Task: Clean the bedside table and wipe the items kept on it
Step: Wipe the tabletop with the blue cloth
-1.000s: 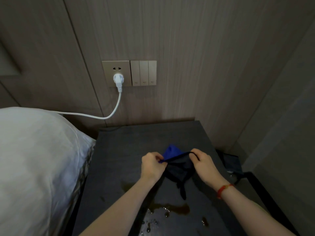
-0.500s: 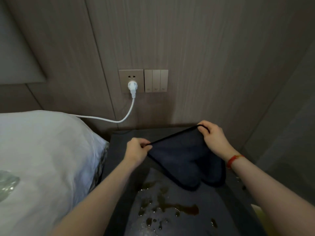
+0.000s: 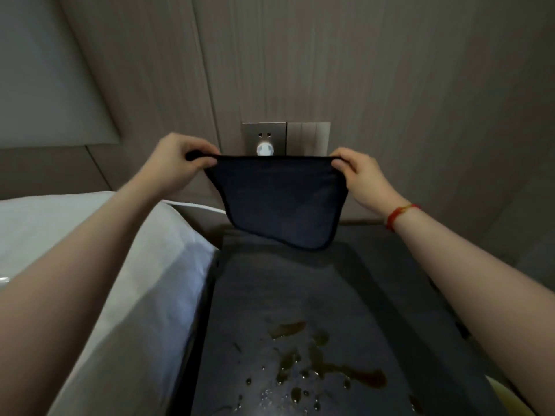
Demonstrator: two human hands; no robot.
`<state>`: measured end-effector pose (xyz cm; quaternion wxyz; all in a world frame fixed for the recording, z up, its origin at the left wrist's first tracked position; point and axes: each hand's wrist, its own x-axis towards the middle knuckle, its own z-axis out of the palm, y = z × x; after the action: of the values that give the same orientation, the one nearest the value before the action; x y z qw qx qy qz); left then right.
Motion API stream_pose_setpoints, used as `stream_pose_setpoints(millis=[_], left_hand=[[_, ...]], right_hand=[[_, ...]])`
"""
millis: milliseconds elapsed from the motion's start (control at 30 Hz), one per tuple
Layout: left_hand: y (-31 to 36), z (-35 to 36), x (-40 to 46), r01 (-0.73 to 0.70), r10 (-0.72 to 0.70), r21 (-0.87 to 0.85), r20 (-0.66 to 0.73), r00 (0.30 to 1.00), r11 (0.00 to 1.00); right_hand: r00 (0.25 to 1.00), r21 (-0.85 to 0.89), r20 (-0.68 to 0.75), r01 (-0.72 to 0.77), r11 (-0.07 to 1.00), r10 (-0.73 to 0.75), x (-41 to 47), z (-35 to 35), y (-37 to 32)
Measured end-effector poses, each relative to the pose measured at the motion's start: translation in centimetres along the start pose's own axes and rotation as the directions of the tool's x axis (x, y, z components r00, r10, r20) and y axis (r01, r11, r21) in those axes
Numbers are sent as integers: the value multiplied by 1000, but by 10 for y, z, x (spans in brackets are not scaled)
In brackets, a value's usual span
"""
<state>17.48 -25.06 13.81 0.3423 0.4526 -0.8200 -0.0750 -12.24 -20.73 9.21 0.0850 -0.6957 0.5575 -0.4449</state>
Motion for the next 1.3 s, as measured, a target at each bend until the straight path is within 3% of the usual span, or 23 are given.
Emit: stream_pose_setpoints(millis=[100,200,333,433,567,633,733,800,900,1033,1300], left_hand=[[-7,2,-30,-6,5,49,32,999,999],[-20,30,-78,5,-18,56,225,974,998],[-36,81,-146,-61,-88,225,596,798,972],[-36,98,-167,-45,-141,250,674,725,967],[-37,101,-172,24,-236,302,689,685,953],[-36,107,-170,125,-283,276,662,694,953],[-29,123,-163,434,-428,82,405,808,897],[-22,141,-161,548,-528,-14,251,811,836],[-11,171,-162,540,-532,6,181,827,842],[-16,200,-153,453,-484,185,184,856,872],[-41,233,-154,397,-505,433,168,847,809]], right_hand=[[992,-4,125,20,1000,-19,-18,16,2],[936,-151,352,72,986,-15,-68,38,21],[731,-274,678,150,950,80,-140,58,39],[692,-295,714,157,942,108,-157,62,38],[661,-424,723,195,884,201,-150,63,33],[668,-467,705,185,865,238,-145,68,27],[792,-452,563,57,890,235,-142,86,14],[864,-401,435,-64,914,252,-141,106,5],[874,-360,390,-144,922,289,-140,140,-3],[836,-382,454,-129,915,308,-136,174,1],[841,-526,424,-75,847,337,-142,206,35]])
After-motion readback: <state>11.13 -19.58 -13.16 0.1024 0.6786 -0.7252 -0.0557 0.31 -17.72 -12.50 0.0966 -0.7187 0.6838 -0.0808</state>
